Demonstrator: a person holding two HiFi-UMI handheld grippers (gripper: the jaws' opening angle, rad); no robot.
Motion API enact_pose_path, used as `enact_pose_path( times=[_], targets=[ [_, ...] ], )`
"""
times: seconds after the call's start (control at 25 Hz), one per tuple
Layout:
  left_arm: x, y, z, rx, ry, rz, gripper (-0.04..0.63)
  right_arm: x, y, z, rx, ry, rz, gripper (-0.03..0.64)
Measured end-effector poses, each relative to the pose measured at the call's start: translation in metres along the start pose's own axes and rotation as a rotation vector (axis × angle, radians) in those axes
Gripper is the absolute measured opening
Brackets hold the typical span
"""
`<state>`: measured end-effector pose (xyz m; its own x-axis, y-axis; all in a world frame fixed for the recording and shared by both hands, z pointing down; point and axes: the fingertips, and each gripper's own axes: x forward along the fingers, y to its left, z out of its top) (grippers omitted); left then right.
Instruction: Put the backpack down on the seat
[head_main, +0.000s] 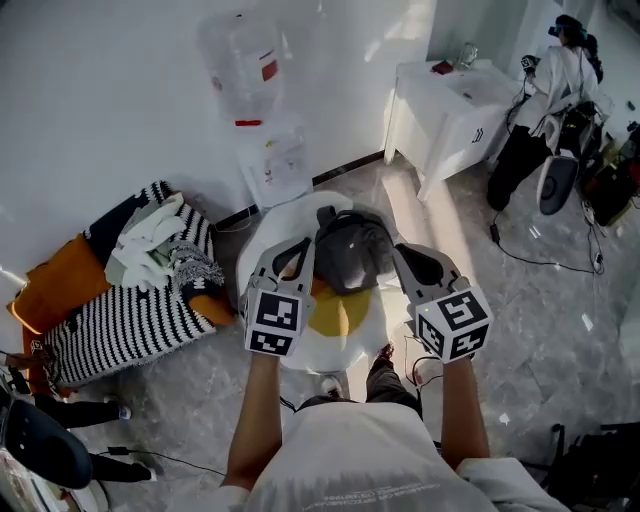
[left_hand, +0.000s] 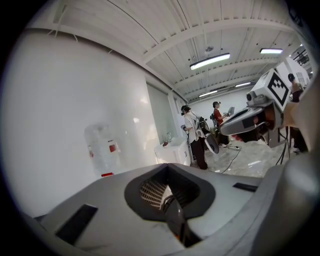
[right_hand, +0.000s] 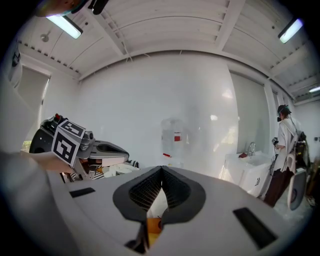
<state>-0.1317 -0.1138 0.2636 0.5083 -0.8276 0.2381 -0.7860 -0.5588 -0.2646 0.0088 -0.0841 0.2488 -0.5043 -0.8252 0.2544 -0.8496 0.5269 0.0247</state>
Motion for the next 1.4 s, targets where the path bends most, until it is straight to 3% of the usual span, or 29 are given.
enact_pose_path(
  times=[0.32,0.56,1.04,1.4],
  targets=[
    [-0.033,-0.001,0.042,0.017,-0.077,0.013,0.000,-0.031,0.008,0.037,-0.063,-0.087,-0.017,0.002],
    [-0.039,-0.008,0.069,0.044,-0.128,0.004,0.000,-0.039,0.021,0.066,-0.104,-0.130,0.018,0.002],
    [-0.058,-0.010,0.101,0.136,-0.201,0.040,0.000,-0.041,0.037,0.071,-0.171,-0.118,0.036,0.002],
    [-0.052,-0.006,0.102,0.147,-0.197,0.042,0.000,-0.036,0.040,0.073,-0.177,-0.107,0.044,0.002]
  ],
)
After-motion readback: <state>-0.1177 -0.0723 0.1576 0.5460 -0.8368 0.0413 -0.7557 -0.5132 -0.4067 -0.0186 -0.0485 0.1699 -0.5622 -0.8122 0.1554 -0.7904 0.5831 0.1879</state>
